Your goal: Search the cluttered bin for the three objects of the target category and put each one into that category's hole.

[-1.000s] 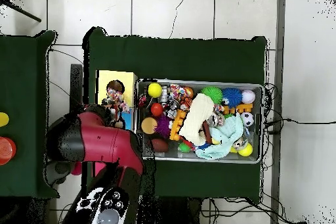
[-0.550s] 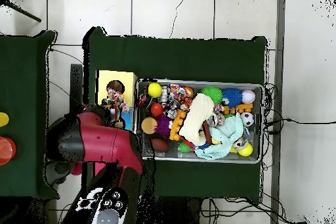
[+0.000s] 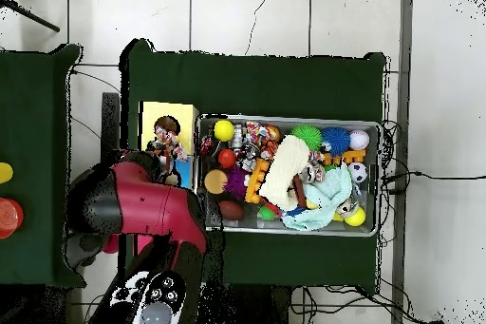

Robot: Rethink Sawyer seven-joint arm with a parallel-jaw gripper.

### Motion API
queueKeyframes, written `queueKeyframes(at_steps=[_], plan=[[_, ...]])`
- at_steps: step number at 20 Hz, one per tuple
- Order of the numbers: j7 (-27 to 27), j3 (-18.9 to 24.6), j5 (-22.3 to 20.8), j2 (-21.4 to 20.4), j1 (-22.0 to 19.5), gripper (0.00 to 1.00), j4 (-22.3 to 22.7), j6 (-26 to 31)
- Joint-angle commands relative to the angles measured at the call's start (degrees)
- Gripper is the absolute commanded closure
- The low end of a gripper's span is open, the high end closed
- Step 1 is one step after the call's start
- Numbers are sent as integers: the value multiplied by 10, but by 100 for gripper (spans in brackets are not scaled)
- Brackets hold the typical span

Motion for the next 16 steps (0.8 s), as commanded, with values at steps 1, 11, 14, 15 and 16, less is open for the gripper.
queueKeyframes(at_steps=[1,11,14,15,16], plan=[[144,41,17,18,-16,100,13,-37],[145,38,21,19,-14,100,4,-39],[144,39,19,19,-15,100,4,-49],[143,40,18,18,-16,100,6,-52],[142,40,17,18,-16,100,5,-54]])
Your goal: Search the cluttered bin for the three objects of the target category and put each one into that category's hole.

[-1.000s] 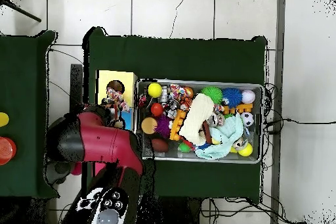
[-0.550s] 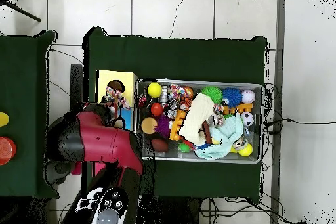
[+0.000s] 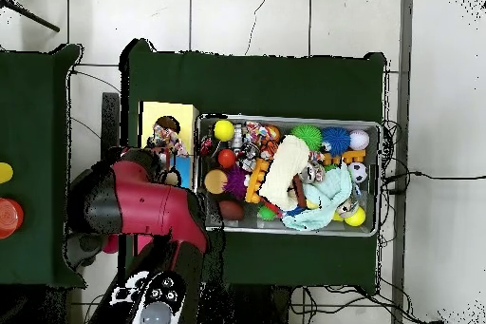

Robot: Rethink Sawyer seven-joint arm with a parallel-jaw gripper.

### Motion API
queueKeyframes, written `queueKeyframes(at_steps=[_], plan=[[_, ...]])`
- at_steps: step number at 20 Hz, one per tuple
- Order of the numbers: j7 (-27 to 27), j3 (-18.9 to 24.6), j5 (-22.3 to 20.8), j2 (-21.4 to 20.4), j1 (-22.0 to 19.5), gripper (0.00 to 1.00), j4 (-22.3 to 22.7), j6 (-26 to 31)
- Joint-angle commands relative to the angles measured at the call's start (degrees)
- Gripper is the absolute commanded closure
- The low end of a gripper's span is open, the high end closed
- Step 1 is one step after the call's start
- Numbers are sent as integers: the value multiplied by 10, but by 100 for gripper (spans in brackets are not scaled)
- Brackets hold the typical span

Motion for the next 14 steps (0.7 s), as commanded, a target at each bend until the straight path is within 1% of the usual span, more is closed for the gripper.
queueKeyframes(at_steps=[1,14], plan=[[140,41,15,18,-17,100,6,-39],[126,47,4,19,-23,100,9,-58]])
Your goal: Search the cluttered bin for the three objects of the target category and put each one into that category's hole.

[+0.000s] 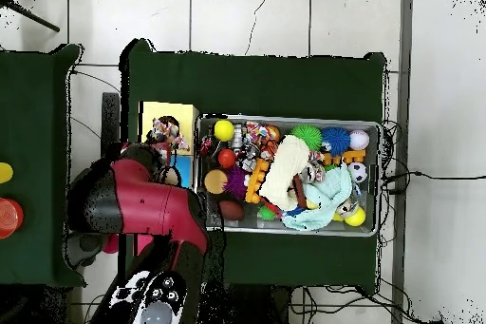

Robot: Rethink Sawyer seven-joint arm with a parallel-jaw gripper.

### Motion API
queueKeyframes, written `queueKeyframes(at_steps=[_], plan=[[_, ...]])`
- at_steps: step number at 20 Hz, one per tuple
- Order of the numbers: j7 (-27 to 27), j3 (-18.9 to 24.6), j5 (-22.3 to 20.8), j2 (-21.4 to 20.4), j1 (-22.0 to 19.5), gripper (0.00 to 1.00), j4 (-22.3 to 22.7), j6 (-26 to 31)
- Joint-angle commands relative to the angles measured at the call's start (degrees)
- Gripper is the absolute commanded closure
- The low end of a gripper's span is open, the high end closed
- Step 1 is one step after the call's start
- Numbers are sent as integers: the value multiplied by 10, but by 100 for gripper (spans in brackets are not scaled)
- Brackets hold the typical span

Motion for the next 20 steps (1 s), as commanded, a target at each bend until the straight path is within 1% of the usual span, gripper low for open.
queueKeyframes(at_steps=[1,4,5,7,14,17,20], plan=[[124,48,4,19,-23,100,8,-25],[117,47,0,20,-23,100,7,-13],[115,47,-1,20,-22,0,7,-7],[102,47,-14,17,-24,0,7,-18],[108,38,-9,20,-16,0,6,-7],[106,27,-6,22,-12,0,-6,13],[112,-1,2,15,4,0,-29,73]])
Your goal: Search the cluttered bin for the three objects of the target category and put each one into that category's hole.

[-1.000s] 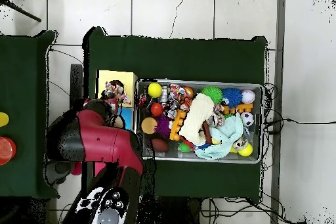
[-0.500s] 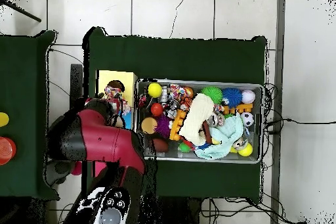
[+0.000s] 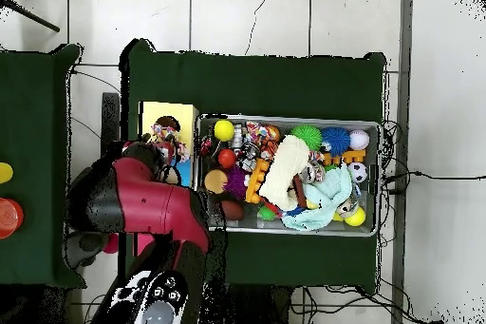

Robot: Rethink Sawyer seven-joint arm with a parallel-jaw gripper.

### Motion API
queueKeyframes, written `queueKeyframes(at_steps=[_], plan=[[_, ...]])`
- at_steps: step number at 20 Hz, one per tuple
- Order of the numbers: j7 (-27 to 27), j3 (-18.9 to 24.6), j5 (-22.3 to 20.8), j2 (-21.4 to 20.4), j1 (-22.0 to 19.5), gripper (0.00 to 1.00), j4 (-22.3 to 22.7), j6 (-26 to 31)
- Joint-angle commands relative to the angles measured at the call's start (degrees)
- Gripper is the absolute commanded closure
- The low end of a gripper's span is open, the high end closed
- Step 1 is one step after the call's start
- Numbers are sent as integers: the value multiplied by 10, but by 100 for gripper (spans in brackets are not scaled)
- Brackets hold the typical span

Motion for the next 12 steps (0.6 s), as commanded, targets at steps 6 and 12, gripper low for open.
queueKeyframes(at_steps=[6,12], plan=[[109,-15,0,13,10,0,-47,100],[114,-32,-2,7,17,0,-69,139]])
